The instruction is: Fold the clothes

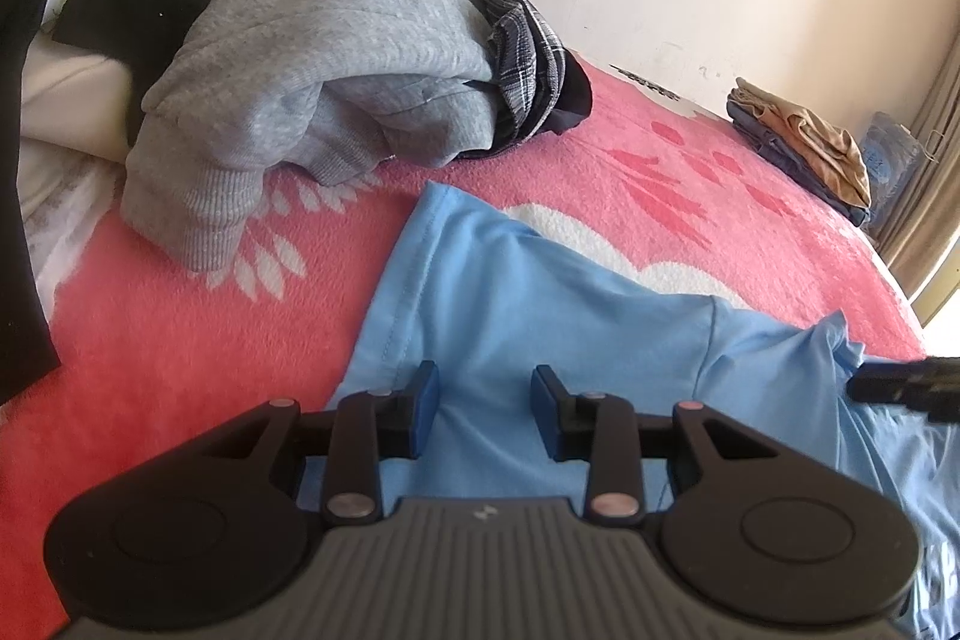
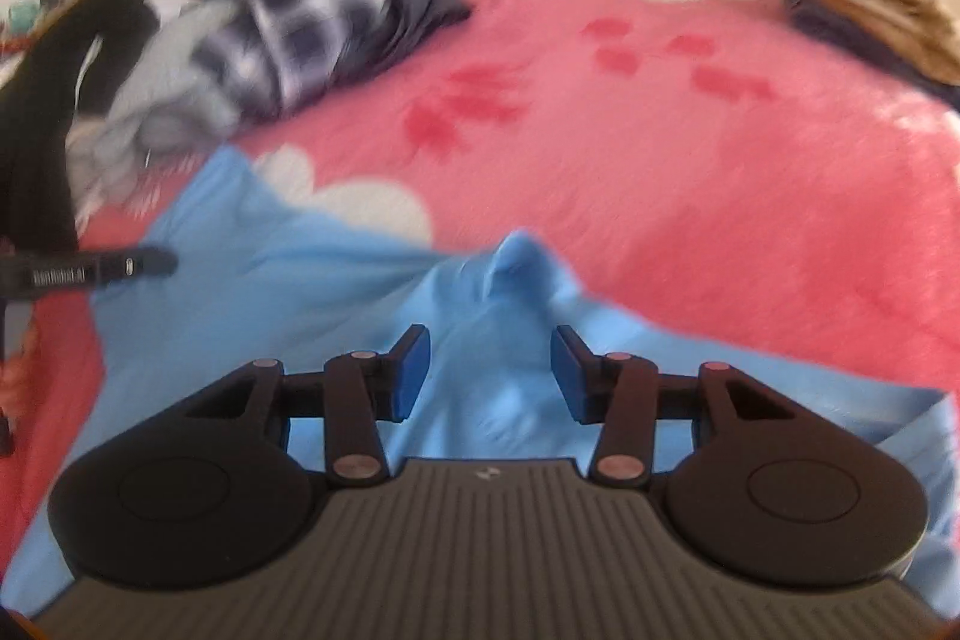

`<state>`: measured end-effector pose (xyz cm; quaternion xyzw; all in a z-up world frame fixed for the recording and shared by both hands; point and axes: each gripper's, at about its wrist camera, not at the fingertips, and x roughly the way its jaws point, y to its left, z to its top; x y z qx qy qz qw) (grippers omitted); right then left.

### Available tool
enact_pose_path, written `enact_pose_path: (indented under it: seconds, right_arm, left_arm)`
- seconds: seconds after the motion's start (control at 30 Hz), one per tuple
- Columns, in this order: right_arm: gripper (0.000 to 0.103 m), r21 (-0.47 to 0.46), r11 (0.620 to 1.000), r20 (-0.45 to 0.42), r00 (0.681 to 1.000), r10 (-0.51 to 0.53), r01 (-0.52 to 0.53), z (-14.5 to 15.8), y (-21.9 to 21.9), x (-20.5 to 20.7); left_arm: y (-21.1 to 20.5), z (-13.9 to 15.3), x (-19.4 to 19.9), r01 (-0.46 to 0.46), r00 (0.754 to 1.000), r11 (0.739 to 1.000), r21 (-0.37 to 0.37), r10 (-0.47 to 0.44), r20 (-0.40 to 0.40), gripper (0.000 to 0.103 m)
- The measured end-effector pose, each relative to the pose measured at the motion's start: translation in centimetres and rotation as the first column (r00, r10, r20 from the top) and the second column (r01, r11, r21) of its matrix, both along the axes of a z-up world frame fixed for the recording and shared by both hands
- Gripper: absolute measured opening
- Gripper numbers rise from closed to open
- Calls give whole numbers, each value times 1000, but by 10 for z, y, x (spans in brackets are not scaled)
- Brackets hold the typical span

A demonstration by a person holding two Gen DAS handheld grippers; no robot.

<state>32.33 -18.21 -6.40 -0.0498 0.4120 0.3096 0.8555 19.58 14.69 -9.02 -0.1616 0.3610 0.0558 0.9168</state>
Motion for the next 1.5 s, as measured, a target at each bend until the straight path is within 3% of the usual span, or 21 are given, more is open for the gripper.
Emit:
enact_pose_path:
  seconds: [0.07, 0.1, 0.13, 0.17, 0.37, 0.43, 0.57, 0.73, 0.83, 0.97, 1.1, 1.27, 1.37, 1.4, 1.43, 1.5]
  right_arm:
    - [41, 0, 1000, -16, 1000, 2, -2, -5, 6, -2]
    - [32, -17, 1000, -10, 1000, 2, -2, -6, 9, -4]
    - [13, -36, 999, -3, 1000, 3, -3, -6, 12, -6]
    - [7, -58, 998, 2, 1000, 8, -8, -6, 13, -10]
    - [4, -74, 993, -25, 995, -98, 96, -6, -2, -11]
    - [6, -52, 990, -15, 991, -134, 133, 0, -2, -15]
    - [8, 43, 998, 60, 997, -41, 39, 24, 21, -31]
    - [50, 120, 986, 69, 992, 109, -116, 37, 85, -22]
    - [54, 71, 984, 42, 986, 160, -163, 28, 132, -2]
    - [54, 33, 985, -20, 985, 171, -170, 13, 172, 22]
    - [53, 90, 979, -70, 980, 188, -181, 10, 193, 35]
    - [52, 47, 978, -83, 975, 207, -204, 6, 232, 43]
    - [45, 21, 977, -84, 973, 214, -213, 2, 248, 41]
    - [31, -2, 976, -75, 974, 215, -216, 0, 253, 38]
    - [10, -25, 976, -66, 974, 216, -218, -2, 258, 35]
    - [3, -24, 975, -28, 975, 220, -220, 2, 259, 27]
  left_arm:
    - [0, 0, 0, -1, 1000, 1000, 1, 1, 3, 35]
    - [0, -1, -1, -1, 1000, 1000, 0, 1, 5, 35]
    - [0, -1, -1, -1, 1000, 1000, 0, 1, 7, 35]
    - [0, -1, -2, -1, 1000, 1000, -2, 1, 9, 35]
    - [8, 3, -2, 0, 1000, 999, -42, 0, -7, 35]
    - [11, 8, -7, -11, 1000, 998, -66, 11, -1, 36]
    - [18, 17, -20, -36, 999, 995, -94, 38, 19, 38]
    - [27, 19, -26, -71, 997, 996, -61, 71, 2, 39]
    - [34, 10, -21, -96, 994, 993, -63, 92, -62, 37]
    - [38, 7, -24, -105, 993, 991, -83, 101, -57, 35]
    - [43, 4, -27, -131, 990, 986, -104, 126, -58, 23]
    - [43, 2, -30, -131, 991, 985, -114, 126, -45, 16]
    - [42, 0, -32, -131, 991, 985, -115, 128, -38, 11]
    - [42, 0, -32, -130, 991, 985, -116, 126, -38, 9]
    - [42, 0, -32, -129, 991, 985, -118, 125, -37, 7]
    - [43, 1, -34, -130, 991, 984, -122, 127, -32, 5]
